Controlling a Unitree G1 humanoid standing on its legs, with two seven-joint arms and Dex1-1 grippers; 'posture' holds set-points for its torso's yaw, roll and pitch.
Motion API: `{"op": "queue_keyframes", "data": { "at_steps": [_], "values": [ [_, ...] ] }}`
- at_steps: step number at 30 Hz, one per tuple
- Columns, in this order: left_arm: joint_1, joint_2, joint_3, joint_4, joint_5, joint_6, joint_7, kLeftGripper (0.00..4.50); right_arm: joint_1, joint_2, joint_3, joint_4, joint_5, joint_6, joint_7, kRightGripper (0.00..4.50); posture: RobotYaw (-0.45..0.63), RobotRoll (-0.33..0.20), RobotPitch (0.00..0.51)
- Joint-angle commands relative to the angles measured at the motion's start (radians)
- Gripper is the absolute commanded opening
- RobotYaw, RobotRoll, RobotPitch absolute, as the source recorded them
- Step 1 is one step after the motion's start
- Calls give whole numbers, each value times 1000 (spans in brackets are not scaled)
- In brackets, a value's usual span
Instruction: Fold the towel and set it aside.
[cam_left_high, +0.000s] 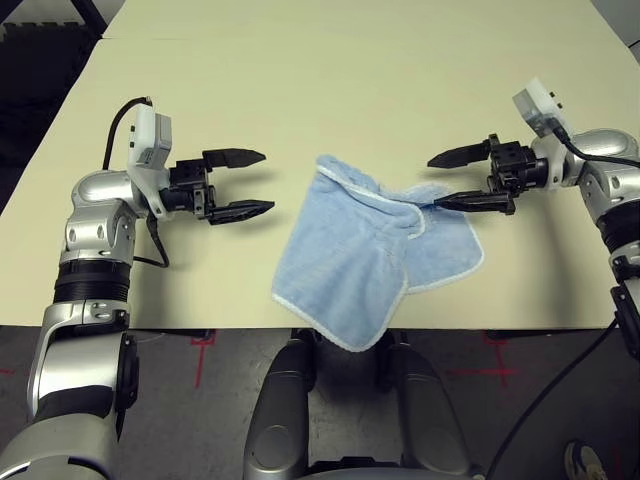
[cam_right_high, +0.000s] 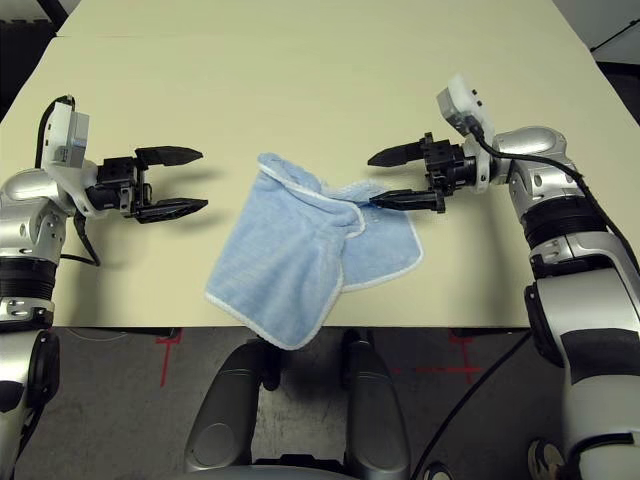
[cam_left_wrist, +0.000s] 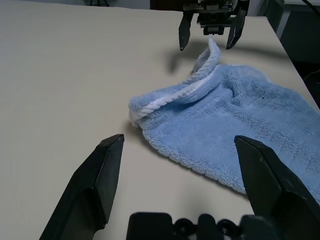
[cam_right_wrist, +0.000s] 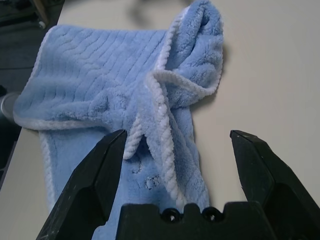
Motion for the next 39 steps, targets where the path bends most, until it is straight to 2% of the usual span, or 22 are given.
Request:
{"op": "queue_keyframes", "data": {
  "at_steps": [1, 3, 6, 11, 13, 17, 20, 23, 30, 39],
  "values": [
    [19, -2, -9, -19, -4, 4, -5, 4472, -26, 37, 8, 104, -160, -163, -96, 4500, 98, 0, 291],
    [20, -4, -11, -22, -4, 6, -2, 4472, -54, 81, -13, 167, -229, -207, -238, 4500, 101, 0, 291],
    [24, -7, -12, -32, -5, 9, 3, 4472, -74, 146, -59, 238, -276, -203, -438, 4500, 102, 0, 292],
    [39, -3, -10, -49, -9, 17, 7, 4472, -83, 203, -155, 286, -273, -124, -583, 4500, 108, 0, 293],
    [43, -1, -9, -55, -10, 21, 9, 4472, -85, 206, -181, 288, -276, -111, -585, 4500, 108, 0, 293],
    [47, -1, -9, -62, -9, 27, 11, 4472, -110, 184, -236, 287, -259, -52, -475, 4500, 113, 0, 294],
    [47, -2, -10, -61, -9, 28, 9, 4472, -146, 165, -273, 299, -240, 78, -355, 4500, 110, 0, 293],
    [46, -3, -11, -61, -10, 30, 9, 4472, -181, 146, -280, 316, -262, 172, -321, 4500, 111, 0, 295],
    [54, -12, -10, -62, -10, 23, 18, 4472, -245, 154, -198, 341, -423, 126, -406, 4500, 122, 0, 291],
    [99, 3, 1, -120, -29, 46, 31, 4472, -243, 208, -196, 369, -496, 76, -537, 4500, 150, 0, 310]
  ]
}}
